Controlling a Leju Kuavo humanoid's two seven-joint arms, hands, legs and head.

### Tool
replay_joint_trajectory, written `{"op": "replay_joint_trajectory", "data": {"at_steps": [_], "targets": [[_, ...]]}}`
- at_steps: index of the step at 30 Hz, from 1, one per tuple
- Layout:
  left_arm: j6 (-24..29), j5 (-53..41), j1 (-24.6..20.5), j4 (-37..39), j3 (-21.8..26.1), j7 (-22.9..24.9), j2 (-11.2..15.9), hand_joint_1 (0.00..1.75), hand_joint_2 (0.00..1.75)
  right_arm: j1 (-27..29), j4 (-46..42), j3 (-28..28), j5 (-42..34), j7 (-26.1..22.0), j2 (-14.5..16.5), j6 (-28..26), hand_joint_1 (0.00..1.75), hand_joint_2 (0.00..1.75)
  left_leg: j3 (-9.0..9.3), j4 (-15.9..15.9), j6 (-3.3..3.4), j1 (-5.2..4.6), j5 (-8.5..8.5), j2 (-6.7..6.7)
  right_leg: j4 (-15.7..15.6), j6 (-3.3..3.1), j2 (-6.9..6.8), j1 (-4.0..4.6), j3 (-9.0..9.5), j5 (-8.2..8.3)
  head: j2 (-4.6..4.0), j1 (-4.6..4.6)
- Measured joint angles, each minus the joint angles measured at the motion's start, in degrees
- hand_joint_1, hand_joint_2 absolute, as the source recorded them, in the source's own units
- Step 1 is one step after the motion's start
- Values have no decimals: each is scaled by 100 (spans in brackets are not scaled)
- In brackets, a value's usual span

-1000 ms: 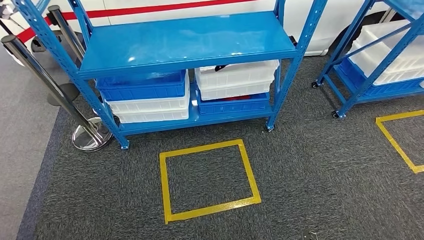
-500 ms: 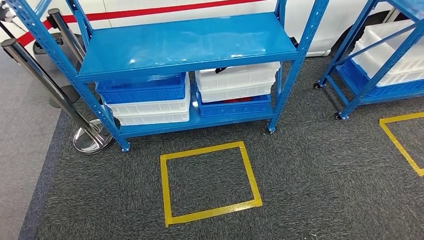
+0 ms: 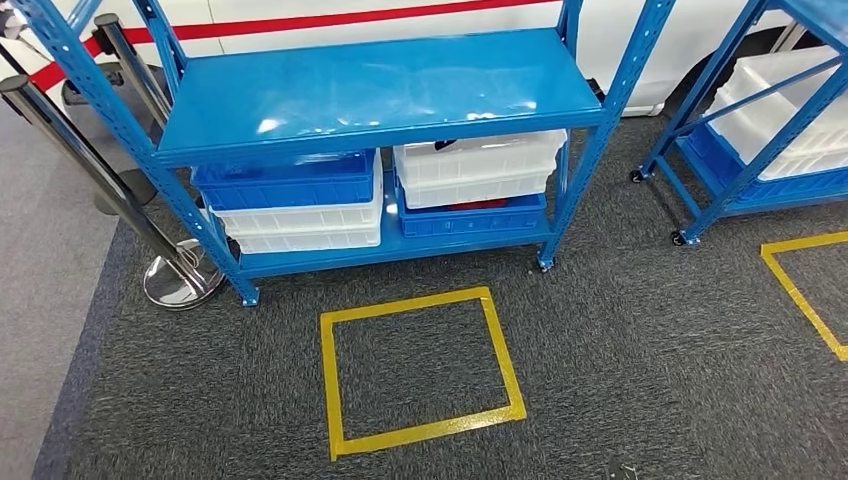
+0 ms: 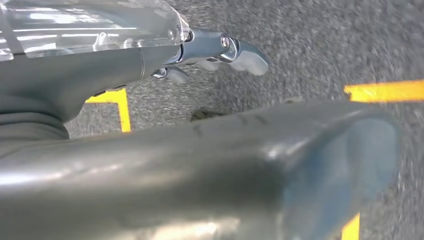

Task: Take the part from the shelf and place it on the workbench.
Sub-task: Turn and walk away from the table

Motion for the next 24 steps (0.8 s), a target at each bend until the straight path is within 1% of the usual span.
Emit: {"op": "replay_joint_trajectory", "data": {"at_steps": [1,2,3,5,6,7,8,9,10,11,12,14,15,16,17,18,19,20,21,22,23,24], "targets": [[-2,-1,7,-1,0,-1,0,0,0,-2,-2,-1,0,-3,0,1,0,0,42,-45,27,12,6,-2,51,29,1,-3,-7,-36,0,3],[-7,-1,5,-1,0,-2,-1,0,0,-5,-3,-1,0,-5,0,2,0,0,86,-92,52,24,12,-2,202,53,3,-3,-72,-111,0,9],[-11,-2,-1,-1,0,-3,-2,0,0,-5,-5,-2,0,-7,-1,3,0,0,126,-121,78,28,7,0,462,68,6,-9,-211,-223,0,14],[-19,-2,-16,-1,0,-4,-2,0,0,6,-5,-7,0,-7,-2,5,0,0,168,-130,124,9,-34,-2,1141,81,8,-7,-641,-437,0,20],[-20,-2,-15,-1,0,-4,-2,0,0,17,-4,-9,0,-7,-3,5,0,0,197,-130,140,0,-62,-5,1363,81,8,-8,-813,-449,0,20],[-21,-2,-7,-1,0,-4,-2,0,0,30,-4,-11,0,-8,-3,6,0,0,236,-129,144,-5,-94,-10,1402,78,8,-7,-893,-354,0,20],[-21,-2,2,-1,0,-4,-2,0,0,38,-4,-11,0,-11,-3,7,0,0,285,-127,139,-6,-132,-15,1239,70,8,-8,-869,-166,0,20],[-22,-3,10,-1,0,-4,-3,0,0,42,-4,-11,0,-15,-4,7,0,0,338,-122,126,-6,-174,-18,926,57,7,-8,-762,77,0,20],[-22,-3,14,-1,0,-4,-3,0,0,43,-5,-13,0,-19,-4,7,0,0,375,-113,103,-12,-220,-20,602,40,9,-3,-632,264,0,21],[-22,-4,10,-1,0,-4,-4,0,0,39,-5,-14,0,-21,-5,8,0,0,397,-95,75,-22,-269,-22,326,19,12,7,-517,367,0,20],[-22,-4,3,-1,0,-5,-3,0,0,36,-5,-16,0,-22,-6,9,0,0,407,-84,47,-31,-309,-22,161,-2,15,19,-446,394,0,18],[-22,-4,-14,-1,0,-11,-2,0,0,34,-5,-18,0,-23,-6,11,0,0,422,-82,-10,-41,-364,-22,78,-58,22,37,-404,318,0,15],[-23,-4,-17,-3,0,-15,-1,0,0,38,-5,-19,0,-23,-5,13,0,0,442,-82,-40,-34,-388,-18,69,-88,24,28,-386,303,0,14],[-25,-4,-19,-5,0,-20,1,0,0,40,-5,-19,1,-24,-4,14,0,0,440,-25,-71,-29,-431,-14,53,-125,24,17,-354,282,0,11],[-26,-4,-21,-7,0,-25,2,0,0,39,-5,-20,2,-25,-3,15,0,0,382,132,-102,-22,-512,-10,34,-159,22,6,-316,260,0,5],[-29,-4,-21,-9,0,-30,3,0,0,38,-5,-20,5,-26,-3,15,0,0,249,413,-130,-9,-636,-7,20,-186,16,-4,-272,233,0,1],[-31,-4,-20,-9,0,-34,2,0,0,36,-5,-20,8,-26,-3,15,0,0,40,792,-153,3,-781,-5,17,-207,10,-3,-234,198,0,-3],[-32,-5,-13,-9,0,-35,2,0,0,36,-5,-21,10,-26,-3,15,0,0,-206,1193,-172,19,-906,-6,18,-215,7,-1,-198,161,0,-5],[-34,-8,-2,-9,0,-35,1,0,0,38,-5,-23,11,-26,-3,15,0,0,-423,1500,-186,32,-952,-5,18,-216,9,1,-154,122,0,-4],[-34,-10,10,-9,0,-34,1,0,0,42,-5,-26,11,-26,-3,15,0,0,-561,1624,-192,41,-882,-5,19,-213,13,2,-103,80,0,-5],[-35,-14,20,-9,0,-34,1,0,0,46,-5,-28,11,-26,-3,15,0,0,-597,1526,-187,46,-691,-5,19,-205,19,1,-39,35,0,-5],[-35,-16,26,-9,0,-34,2,0,0,48,-5,-31,13,-26,-3,15,0,0,-531,1215,-169,47,-406,-4,19,-193,24,1,36,-17,0,-5]]}}
